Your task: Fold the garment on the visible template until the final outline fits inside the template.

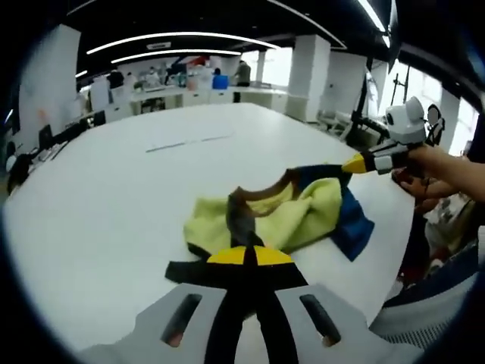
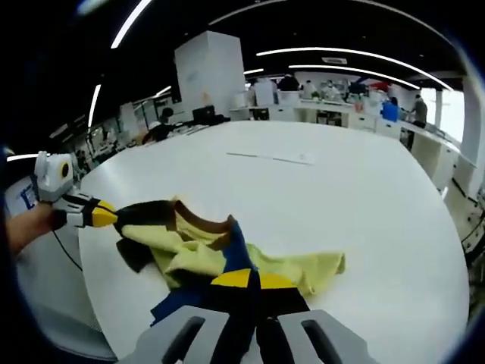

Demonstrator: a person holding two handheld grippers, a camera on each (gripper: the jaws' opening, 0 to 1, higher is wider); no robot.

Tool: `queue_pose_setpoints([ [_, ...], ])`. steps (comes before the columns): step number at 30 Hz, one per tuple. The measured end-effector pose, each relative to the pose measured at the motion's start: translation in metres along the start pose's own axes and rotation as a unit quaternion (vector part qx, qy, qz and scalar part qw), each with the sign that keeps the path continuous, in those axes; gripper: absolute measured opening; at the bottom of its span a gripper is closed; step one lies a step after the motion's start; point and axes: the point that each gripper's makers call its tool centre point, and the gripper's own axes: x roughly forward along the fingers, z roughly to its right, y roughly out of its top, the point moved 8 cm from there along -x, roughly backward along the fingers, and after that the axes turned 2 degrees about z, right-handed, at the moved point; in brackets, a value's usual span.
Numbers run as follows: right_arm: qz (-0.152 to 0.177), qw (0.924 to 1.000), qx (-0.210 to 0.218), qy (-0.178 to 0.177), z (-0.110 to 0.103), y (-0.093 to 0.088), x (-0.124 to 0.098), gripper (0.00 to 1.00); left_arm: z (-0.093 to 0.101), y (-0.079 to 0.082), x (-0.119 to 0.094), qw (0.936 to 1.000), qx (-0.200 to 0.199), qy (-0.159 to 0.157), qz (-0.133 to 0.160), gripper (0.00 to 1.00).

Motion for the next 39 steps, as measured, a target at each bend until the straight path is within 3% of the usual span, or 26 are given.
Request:
queue_pose_setpoints([
  [9, 0.017, 0.9993, -0.030, -0.015, -0.002, 0.020, -0.009, 0.00, -0.009, 0.030, -0.013, 0.9991, 0.009, 0.014, 0.039, 0.00],
  [19, 0.063, 0.9949, -0.059, -0.053, 0.010, 0.066, -0.021, 0.00, -0.028, 0.075, -0.017, 0.9948, 0.032, 0.036, 0.089, 0.00],
  [29, 0.075, 0.9916, -0.063, -0.085, 0.031, 0.099, -0.001, 0.00, -0.049, 0.110, 0.009, 0.9894, 0.024, 0.061, 0.129, 0.00],
  [36, 0.080, 0.9892, -0.047, -0.114, 0.048, 0.112, 0.024, 0.00, -0.071, 0.120, 0.035, 0.9851, -0.002, 0.099, 0.141, 0.00],
  [39, 0.080, 0.9887, -0.033, -0.122, 0.057, 0.115, 0.038, 0.00, -0.082, 0.121, 0.053, 0.9848, -0.006, 0.112, 0.132, 0.00],
])
